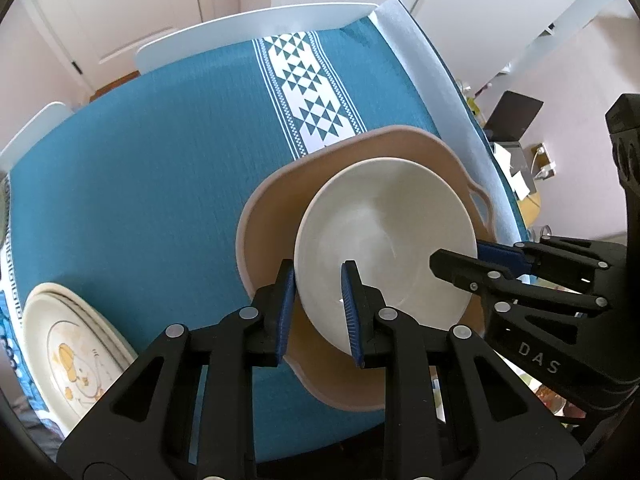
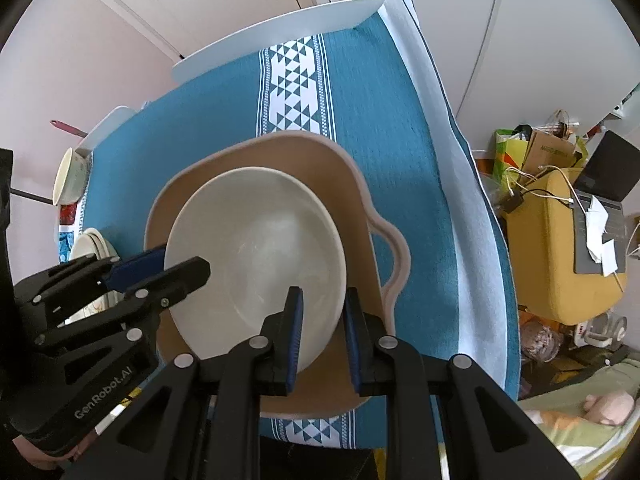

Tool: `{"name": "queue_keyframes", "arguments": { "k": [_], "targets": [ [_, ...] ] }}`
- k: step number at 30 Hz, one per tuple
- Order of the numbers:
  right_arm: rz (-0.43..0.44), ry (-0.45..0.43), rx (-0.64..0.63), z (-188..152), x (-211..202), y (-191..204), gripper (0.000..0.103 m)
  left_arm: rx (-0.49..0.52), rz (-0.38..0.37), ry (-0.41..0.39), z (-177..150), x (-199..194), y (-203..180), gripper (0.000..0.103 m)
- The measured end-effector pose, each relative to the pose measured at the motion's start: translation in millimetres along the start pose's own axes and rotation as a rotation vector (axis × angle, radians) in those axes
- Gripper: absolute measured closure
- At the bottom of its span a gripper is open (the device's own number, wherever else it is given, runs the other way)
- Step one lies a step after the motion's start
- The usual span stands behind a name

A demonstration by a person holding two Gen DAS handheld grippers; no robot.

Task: Organize plates and bowls
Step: 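Lower the white bowl into the basin and open the right gripper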

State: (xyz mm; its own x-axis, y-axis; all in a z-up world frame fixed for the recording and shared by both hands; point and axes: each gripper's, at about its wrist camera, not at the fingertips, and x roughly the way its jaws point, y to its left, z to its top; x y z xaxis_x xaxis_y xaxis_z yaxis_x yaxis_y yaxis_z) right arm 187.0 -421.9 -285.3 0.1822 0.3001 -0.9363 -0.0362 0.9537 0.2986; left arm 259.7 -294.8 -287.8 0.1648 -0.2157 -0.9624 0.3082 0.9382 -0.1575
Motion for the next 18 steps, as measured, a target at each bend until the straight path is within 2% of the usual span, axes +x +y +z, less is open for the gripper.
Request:
{"name": "queue_keyframes", "arguments": {
  "k": [12,14,17,18],
  "targets": [
    [0.003,-0.038,-0.018,-4,-27,0,0.085,-0.004,0.001,-0.015,-1,-13,-1,0.083],
    [0.010,-0.051,-0.020,-5,-31,1,0.085,-0.003,-0.014,-0.037,-3,-25,-2,0.083],
    [0.025,-0.086,-0.028,-7,-43,2,0.085,0.009,0.010,-0.083,-4,-45,-5,0.083],
    [0.035,-0.102,-0.033,-7,-47,3,0.085,0.006,0.020,-0.102,-4,-52,-5,0.080]
  ]
}}
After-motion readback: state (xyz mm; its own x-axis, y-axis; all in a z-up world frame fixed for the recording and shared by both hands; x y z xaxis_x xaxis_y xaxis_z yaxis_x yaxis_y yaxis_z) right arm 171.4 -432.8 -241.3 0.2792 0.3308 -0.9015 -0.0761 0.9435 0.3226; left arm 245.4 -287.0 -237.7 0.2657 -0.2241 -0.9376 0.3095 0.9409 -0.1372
